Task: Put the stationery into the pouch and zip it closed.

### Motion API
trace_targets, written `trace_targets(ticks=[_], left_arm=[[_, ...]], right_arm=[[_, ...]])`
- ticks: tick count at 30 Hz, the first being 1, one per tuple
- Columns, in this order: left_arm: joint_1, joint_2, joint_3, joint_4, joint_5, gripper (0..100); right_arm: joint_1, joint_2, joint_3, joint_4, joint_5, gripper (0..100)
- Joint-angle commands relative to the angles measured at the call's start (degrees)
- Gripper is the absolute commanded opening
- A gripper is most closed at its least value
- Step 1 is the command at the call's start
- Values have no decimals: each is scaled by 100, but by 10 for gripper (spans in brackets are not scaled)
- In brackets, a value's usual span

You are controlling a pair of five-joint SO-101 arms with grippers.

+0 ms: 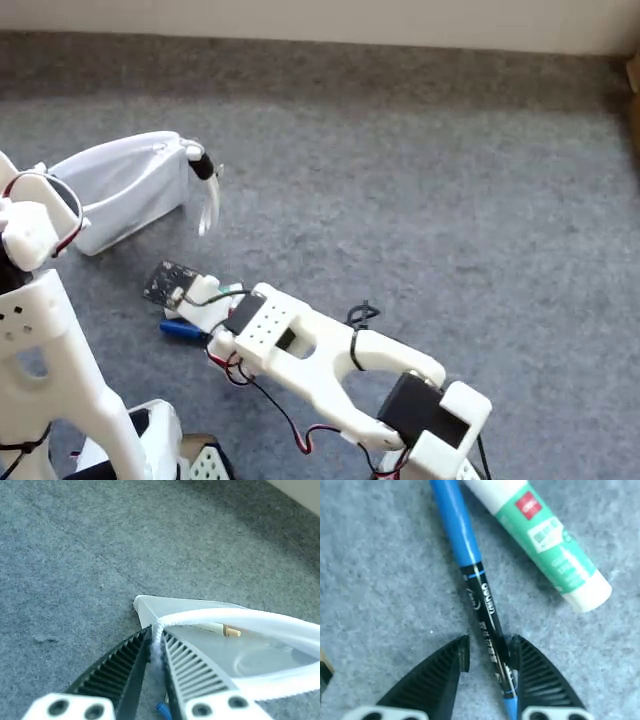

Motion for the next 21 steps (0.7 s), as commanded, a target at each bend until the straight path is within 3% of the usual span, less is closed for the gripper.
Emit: trace_targets(ticks=[1,13,21], left_arm=[[-75,-110,-31,-123,35,7],[-57,-110,-31,-123,35,7],[-48,-110,-31,-123,35,7]], right_arm=[[119,13,-295,-84,598,36],[901,-470,-330,2404,2048,12],[927,-796,-347,2659,2207,26]])
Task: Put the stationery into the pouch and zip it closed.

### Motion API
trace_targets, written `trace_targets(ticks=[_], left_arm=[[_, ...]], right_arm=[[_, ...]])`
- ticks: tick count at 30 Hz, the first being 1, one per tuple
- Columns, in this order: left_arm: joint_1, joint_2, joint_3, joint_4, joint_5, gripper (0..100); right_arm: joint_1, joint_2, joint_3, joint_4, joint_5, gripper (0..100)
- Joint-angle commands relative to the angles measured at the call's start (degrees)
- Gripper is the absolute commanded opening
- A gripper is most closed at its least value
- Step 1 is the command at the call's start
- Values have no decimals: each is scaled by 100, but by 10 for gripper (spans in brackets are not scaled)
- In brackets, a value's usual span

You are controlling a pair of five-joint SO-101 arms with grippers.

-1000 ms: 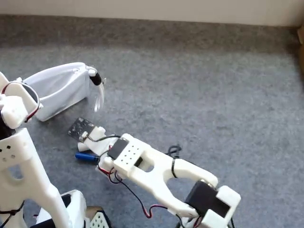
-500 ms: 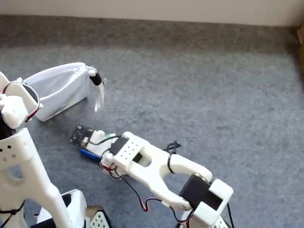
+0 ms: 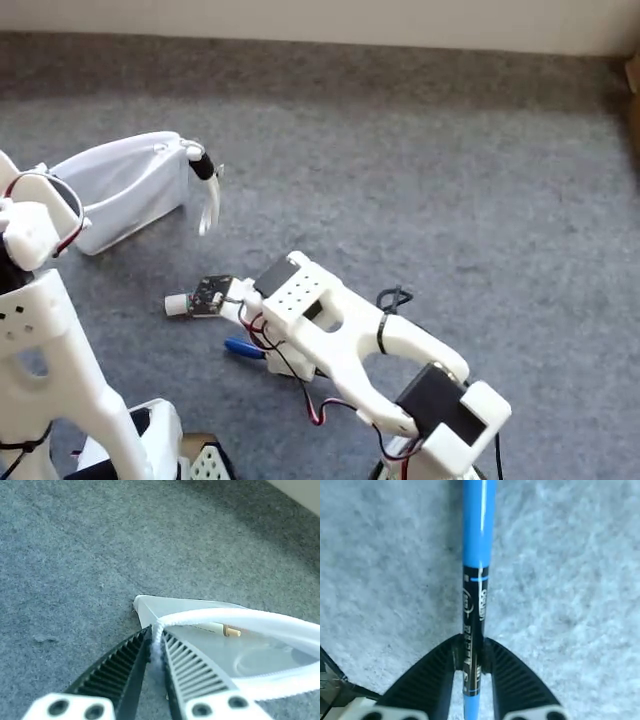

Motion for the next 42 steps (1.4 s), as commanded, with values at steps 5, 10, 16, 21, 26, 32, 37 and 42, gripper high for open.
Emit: trace_targets(ticks=[5,10,16,21,26,32,37,42], left_arm=[[-40,-110,-31,-132,35,7],[-40,-110,-31,-132,35,7],[-40,-110,4,-141,35,7],[-40,-110,57,-158,35,7],[-40,-110,57,-167,35,7],[-40,-110,57,-167,26,7],[-48,-110,57,-167,26,7],[-48,-110,57,-167,26,7]], right_arm=[[-233,-866,-303,84,-431,167],[-576,-804,-303,-127,-686,198],[-831,-549,-242,-1648,-686,198],[-857,-154,-286,-1956,-695,198],[-875,277,-295,-1965,-695,198],[-971,629,-303,-1965,-695,195],[-980,637,-312,-1965,-686,69],[-980,637,-312,-1947,-659,16]])
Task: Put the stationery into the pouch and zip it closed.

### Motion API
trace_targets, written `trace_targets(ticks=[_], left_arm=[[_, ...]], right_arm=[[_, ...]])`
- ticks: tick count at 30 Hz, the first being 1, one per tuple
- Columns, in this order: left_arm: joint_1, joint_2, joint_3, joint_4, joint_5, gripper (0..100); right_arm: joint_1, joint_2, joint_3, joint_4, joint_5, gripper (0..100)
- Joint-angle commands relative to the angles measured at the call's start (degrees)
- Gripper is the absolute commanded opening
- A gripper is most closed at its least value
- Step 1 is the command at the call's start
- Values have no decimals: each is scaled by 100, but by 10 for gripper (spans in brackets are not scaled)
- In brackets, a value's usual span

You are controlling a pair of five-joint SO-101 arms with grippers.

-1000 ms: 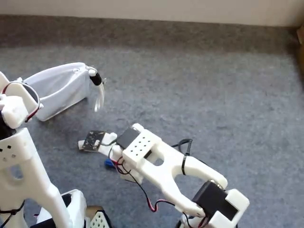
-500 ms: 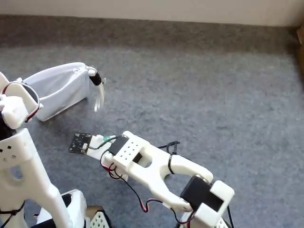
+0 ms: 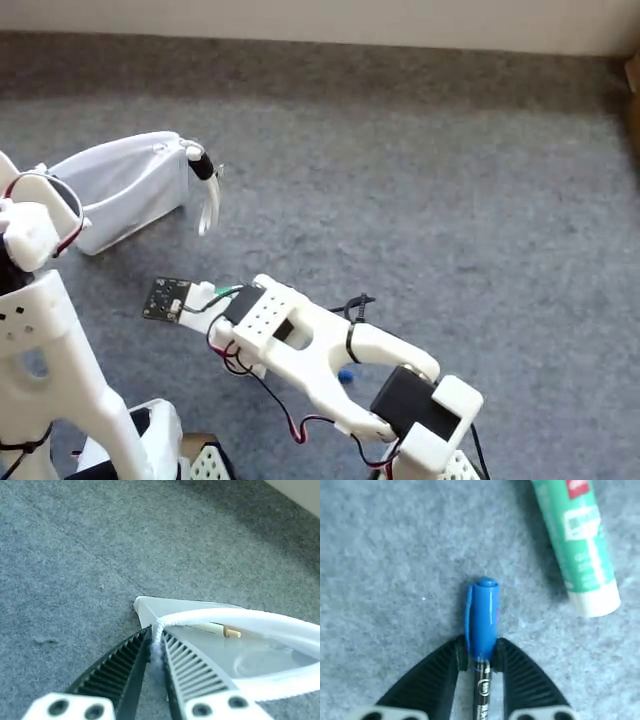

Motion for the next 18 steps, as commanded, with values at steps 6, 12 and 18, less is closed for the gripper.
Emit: trace_targets(ticks=[6,12,18], left_arm=[[-40,-92,-4,-97,26,7],[-31,-92,-4,-62,26,7],[321,-92,-4,-62,26,7]], right_arm=[[-110,13,-110,303,0,15],[-101,-576,-303,927,-9,15],[-84,-1692,-224,1130,-26,15]])
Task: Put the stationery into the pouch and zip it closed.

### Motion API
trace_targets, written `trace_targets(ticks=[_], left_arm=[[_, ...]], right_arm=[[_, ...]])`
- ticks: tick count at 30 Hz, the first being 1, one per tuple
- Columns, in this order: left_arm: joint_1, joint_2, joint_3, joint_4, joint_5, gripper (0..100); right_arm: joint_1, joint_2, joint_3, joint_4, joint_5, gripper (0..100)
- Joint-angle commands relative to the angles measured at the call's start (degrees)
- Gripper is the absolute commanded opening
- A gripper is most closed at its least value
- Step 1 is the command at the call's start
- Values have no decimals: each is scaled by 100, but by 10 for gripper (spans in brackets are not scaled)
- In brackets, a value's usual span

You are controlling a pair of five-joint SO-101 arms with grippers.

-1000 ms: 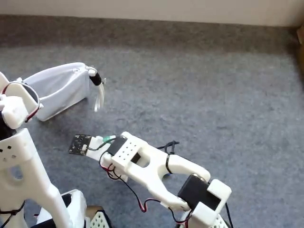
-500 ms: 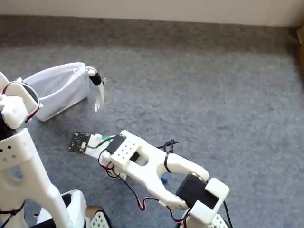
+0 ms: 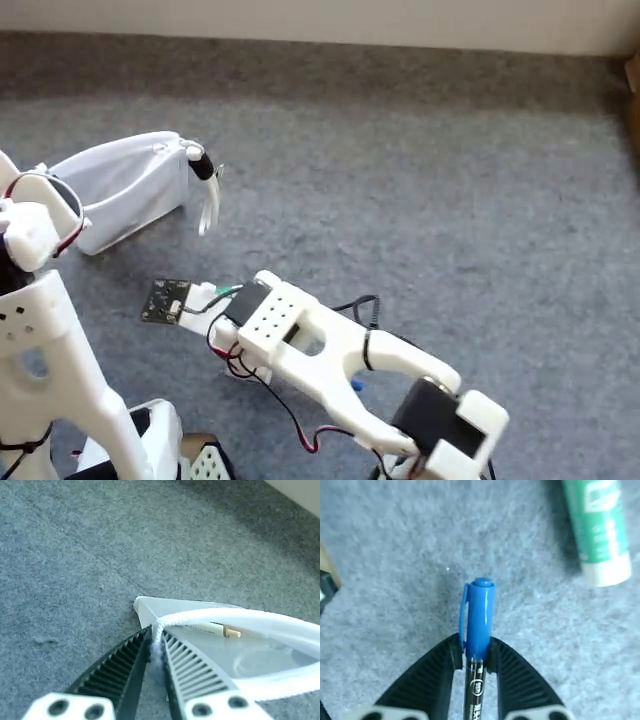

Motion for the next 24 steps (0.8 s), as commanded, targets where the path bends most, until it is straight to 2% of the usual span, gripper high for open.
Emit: trace_targets(ticks=[1,17,21,24], left_arm=[[347,-92,-4,-62,26,7],[1842,-92,-13,-53,-132,7],[2176,-92,-13,-53,-141,7],[2387,-92,-22,-53,-141,7]], right_arm=[[-13,-1112,-48,215,-35,15],[901,-3802,92,374,-88,15],[910,-4470,84,321,-738,15],[910,-4884,84,180,-879,15]])
